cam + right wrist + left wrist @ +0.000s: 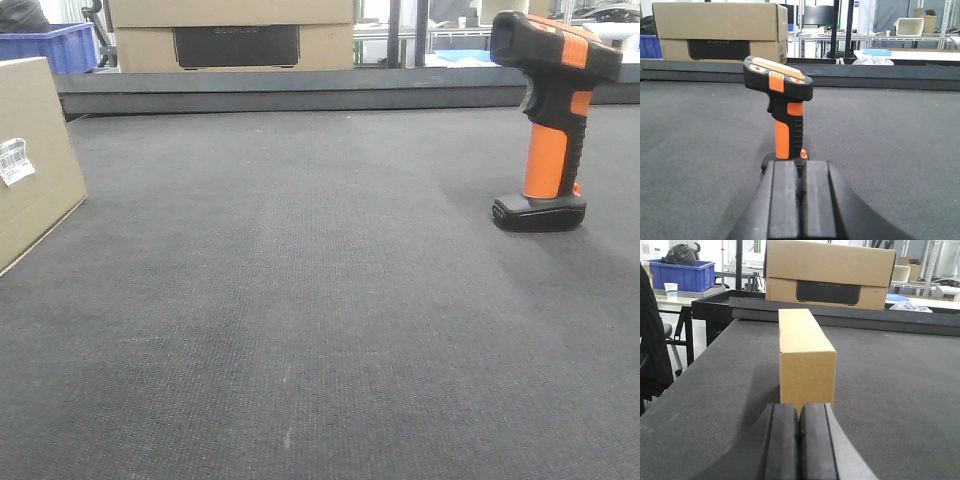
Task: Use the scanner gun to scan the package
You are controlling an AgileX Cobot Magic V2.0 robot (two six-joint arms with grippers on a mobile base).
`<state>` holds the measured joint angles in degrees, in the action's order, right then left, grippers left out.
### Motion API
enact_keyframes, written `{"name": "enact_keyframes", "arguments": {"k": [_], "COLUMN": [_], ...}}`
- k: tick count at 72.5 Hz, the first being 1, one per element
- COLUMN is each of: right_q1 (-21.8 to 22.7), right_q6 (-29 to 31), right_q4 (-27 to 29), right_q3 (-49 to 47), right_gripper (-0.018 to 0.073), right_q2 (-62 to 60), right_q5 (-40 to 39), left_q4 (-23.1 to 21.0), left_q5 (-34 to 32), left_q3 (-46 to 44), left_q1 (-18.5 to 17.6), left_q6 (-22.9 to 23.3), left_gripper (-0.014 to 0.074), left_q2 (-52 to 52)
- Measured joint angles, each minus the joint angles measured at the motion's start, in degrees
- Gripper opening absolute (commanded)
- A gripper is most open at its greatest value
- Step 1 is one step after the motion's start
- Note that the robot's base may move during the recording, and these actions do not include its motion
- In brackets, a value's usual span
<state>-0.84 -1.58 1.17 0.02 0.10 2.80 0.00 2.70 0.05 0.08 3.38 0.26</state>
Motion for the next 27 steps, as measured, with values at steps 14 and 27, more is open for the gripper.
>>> {"name": "enact_keyframes", "arguments": {"k": [14,27], "right_q1": [0.0,0.0], "right_q6": [0.0,0.0], "right_q4": [0.0,0.0], "right_q3": [0.0,0.0], "right_gripper": [-0.0168,-0.0168], "right_q2": [0.0,0.0], "right_q5": [0.0,0.0], "left_q4": [0.0,0.0], "left_q5": [0.0,0.0], "left_q3": [0.0,0.0], "left_q1": [0.0,0.0], "left_q6": [0.0,0.0], "left_gripper": [-0.0111,-0.0111], "left_q2": [0.0,0.0]}}
